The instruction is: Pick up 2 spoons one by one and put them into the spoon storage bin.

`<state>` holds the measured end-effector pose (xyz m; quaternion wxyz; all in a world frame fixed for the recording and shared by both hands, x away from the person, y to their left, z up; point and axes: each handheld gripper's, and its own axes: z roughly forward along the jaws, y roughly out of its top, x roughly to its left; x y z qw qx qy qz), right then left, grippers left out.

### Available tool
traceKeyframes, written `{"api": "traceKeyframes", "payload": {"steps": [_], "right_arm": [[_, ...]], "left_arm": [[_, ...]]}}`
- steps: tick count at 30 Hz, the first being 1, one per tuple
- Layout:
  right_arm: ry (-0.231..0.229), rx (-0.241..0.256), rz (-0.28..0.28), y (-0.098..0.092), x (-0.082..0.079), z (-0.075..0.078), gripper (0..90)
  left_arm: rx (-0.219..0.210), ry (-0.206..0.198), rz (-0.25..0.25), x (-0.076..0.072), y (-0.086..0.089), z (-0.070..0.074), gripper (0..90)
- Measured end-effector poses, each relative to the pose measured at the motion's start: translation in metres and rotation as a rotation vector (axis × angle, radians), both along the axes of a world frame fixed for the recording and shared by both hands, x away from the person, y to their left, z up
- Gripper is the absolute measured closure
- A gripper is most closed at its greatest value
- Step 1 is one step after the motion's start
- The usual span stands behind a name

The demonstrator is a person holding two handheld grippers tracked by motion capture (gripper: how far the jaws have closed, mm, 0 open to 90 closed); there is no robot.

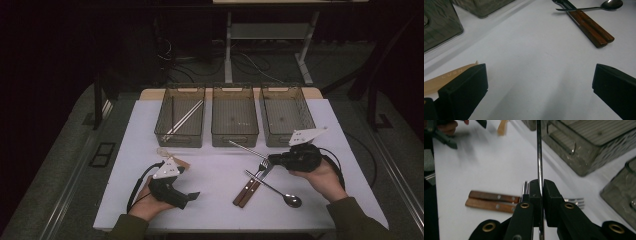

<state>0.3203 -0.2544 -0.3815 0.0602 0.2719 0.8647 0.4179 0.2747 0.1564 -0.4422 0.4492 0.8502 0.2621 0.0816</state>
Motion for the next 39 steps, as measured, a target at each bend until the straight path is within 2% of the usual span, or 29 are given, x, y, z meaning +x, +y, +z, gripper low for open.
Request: {"api": "traceKeyframes", "payload": {"steps": [5,8,19,21,27,39], "right_arm": [[-0.007,0.012,-0.022,0.017,0.013,0.005,85.5],[-0.006,0.039,-0.045,0.028,0.022,0.007,85.5],[-0.021,-0.004,-0.077,0.077,0.054,0.026,85.5],[-0.015,0.001,-0.085,0.086,0.061,0.03,85.5],[-0.012,-0.029,-0.101,0.114,0.08,0.039,85.5],[0.03,-0.072,-0.144,0.174,0.126,0.032,85.4]], "left_arm": [[-0.001,0.001,0.004,0.0,0.0,0.0,0.0],[-0.004,0.004,0.007,0.0,0.0,0.0,0.0],[0.002,0.004,0.003,0.001,0.0,-0.001,0.0],[0.003,0.006,0.002,0.001,-0.001,-0.001,0.0],[0.006,0.005,0.0,0.001,-0.001,-0.001,0.0],[0.007,0.012,-0.015,0.001,-0.003,-0.001,0.0]]}}
